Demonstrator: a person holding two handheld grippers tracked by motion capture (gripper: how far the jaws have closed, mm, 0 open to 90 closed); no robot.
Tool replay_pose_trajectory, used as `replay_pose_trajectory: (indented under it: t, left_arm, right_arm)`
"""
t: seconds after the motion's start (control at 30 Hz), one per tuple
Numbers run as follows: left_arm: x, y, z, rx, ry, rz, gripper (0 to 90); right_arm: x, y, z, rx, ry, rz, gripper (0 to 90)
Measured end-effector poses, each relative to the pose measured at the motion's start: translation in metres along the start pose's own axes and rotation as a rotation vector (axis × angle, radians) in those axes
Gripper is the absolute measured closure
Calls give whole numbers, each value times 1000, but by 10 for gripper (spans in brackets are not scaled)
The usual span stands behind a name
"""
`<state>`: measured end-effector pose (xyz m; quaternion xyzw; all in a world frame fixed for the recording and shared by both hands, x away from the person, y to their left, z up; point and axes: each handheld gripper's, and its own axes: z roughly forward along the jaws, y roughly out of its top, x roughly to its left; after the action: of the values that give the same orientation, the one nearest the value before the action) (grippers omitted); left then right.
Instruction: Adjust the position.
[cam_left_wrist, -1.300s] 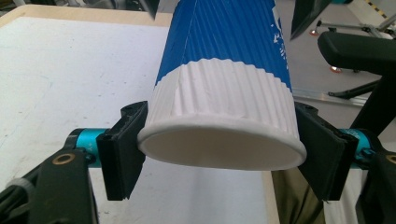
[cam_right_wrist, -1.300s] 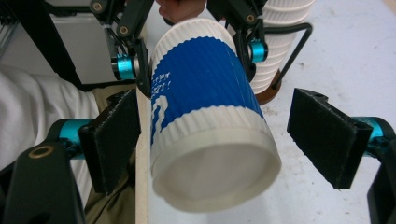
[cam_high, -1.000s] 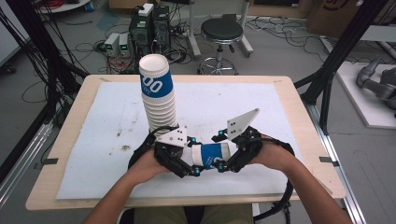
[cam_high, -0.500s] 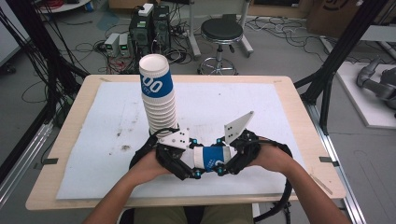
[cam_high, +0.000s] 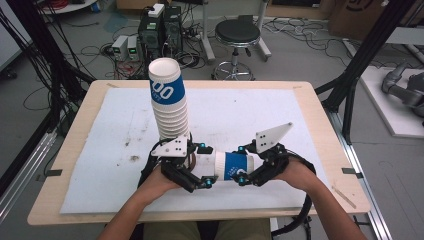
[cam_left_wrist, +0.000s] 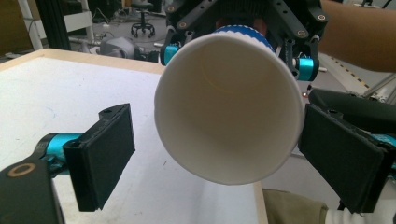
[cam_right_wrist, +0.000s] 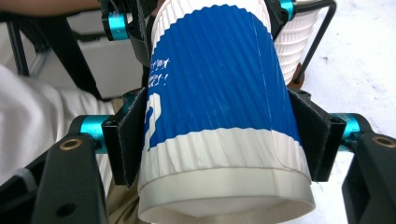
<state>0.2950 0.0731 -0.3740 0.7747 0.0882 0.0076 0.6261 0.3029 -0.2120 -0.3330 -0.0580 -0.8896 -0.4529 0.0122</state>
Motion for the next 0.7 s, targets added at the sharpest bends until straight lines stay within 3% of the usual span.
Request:
replay_pose_trajectory:
  t: [0.2,0.33,0.47,0.5,0.7]
  left_arm:
    - [0,0,1,-15,-7,-1,108]
    - [0,0,4,-19,-18,-4,108]
    - [-2,1,8,-44,-41,-12,108]
    - [-2,2,9,-47,-47,-11,107]
    - [-3,6,12,-56,-67,-17,105]
  right_arm:
    - [3,-14,-4,-93,1,21,289]
    - [3,-24,-9,-206,4,43,289]
    - [4,-28,-9,-239,5,50,289]
    - [4,-28,-8,-286,16,44,289]
    - [6,-27,-1,-308,50,42,289]
